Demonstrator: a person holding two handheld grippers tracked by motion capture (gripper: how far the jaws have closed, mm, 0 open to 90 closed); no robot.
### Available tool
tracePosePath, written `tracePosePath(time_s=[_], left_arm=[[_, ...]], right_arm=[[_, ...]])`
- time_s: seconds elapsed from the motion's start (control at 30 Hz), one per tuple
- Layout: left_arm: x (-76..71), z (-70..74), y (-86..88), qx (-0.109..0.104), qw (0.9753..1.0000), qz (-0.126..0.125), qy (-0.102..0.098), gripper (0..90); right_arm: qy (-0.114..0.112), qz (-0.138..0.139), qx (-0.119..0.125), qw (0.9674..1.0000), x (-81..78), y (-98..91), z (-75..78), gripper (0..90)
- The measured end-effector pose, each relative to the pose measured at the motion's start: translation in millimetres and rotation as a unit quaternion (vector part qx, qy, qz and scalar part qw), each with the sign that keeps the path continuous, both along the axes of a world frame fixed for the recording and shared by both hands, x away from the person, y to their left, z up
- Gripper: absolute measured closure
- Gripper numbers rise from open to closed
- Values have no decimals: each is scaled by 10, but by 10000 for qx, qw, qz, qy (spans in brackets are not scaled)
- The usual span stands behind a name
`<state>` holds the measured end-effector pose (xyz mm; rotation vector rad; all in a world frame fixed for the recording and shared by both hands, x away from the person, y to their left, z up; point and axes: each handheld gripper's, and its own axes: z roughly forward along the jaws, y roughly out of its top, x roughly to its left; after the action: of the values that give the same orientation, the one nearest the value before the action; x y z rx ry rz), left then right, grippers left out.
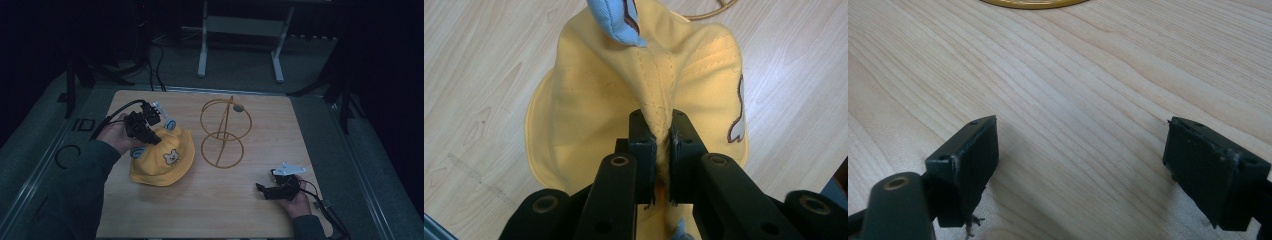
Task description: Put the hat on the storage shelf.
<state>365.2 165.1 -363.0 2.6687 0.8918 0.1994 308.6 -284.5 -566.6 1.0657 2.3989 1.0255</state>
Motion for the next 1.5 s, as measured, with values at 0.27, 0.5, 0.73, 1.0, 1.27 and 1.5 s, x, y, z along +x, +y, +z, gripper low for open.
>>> tracePosePath(time_s=[0.27,0.5,0.73,1.0,1.27,1.5], left_arm=[[46,81,45,-157,9998,-117,36,833],[87,173,51,-196,9996,-204,44,833],[117,258,56,-183,9997,-175,5,833],[152,343,66,-157,9997,-207,32,833],[183,416,69,-140,9996,-252,45,832],[214,462,80,-194,9992,-332,123,831]], right_arm=[[-1,0,2,10000,0,0,0,144],[-1,1,2,10000,0,0,0,145],[0,0,0,10000,0,0,0,144],[1,1,-2,10000,0,0,0,144],[1,0,-2,10000,0,0,0,144],[1,-1,-2,10000,0,0,0,144]])
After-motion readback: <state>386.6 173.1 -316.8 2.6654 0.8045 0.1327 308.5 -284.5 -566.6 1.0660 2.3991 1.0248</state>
